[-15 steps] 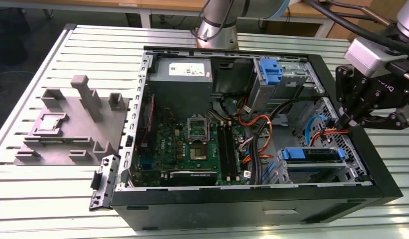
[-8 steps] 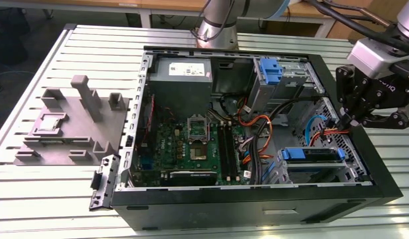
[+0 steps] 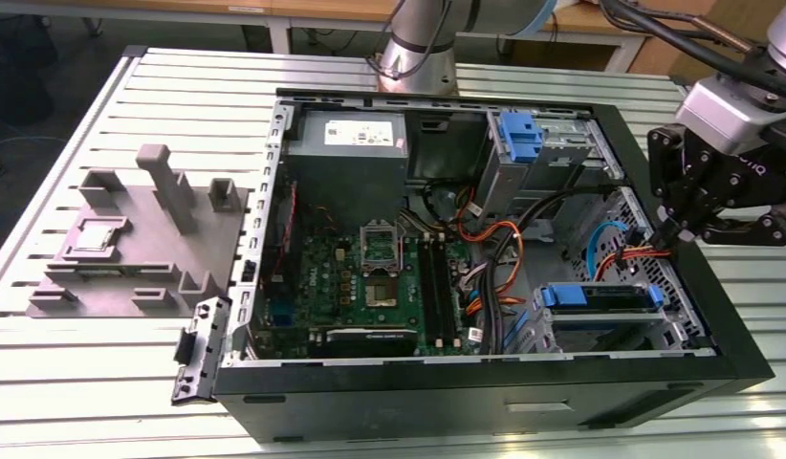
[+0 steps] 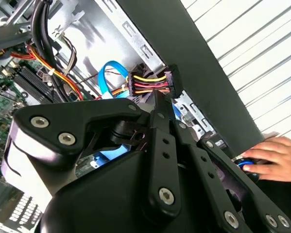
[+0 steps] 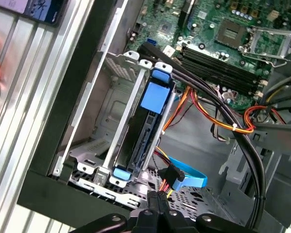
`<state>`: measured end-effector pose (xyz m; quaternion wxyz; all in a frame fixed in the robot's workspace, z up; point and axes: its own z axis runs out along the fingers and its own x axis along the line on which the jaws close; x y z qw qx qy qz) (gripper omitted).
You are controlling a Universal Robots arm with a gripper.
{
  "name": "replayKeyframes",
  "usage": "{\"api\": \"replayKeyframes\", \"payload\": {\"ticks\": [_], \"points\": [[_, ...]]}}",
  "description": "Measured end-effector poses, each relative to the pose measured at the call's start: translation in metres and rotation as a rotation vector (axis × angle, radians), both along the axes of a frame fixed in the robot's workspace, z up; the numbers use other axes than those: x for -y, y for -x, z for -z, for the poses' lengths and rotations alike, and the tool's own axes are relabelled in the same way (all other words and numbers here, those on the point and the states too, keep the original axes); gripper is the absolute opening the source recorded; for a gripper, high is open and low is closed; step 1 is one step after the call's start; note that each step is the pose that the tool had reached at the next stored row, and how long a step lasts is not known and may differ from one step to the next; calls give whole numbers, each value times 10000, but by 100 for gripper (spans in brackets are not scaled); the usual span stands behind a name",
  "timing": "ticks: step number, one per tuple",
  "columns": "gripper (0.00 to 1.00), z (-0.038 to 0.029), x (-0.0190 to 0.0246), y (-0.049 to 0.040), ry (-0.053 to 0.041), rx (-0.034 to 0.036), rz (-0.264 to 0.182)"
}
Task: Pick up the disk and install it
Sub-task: 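Insert the first disk wire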
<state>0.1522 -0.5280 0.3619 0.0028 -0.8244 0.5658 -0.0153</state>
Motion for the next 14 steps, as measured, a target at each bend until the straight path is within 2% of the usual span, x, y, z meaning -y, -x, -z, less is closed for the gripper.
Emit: {"api": "replayKeyframes", "payload": {"ticks": [2,3,8,14], "points": [[10,-1,0,1,0,110,-41],[10,-4,-1,1,1,138,-47],[10,-21,-6,1,-2,223,-61],[10,-22,-6,1,0,229,-73]]}}
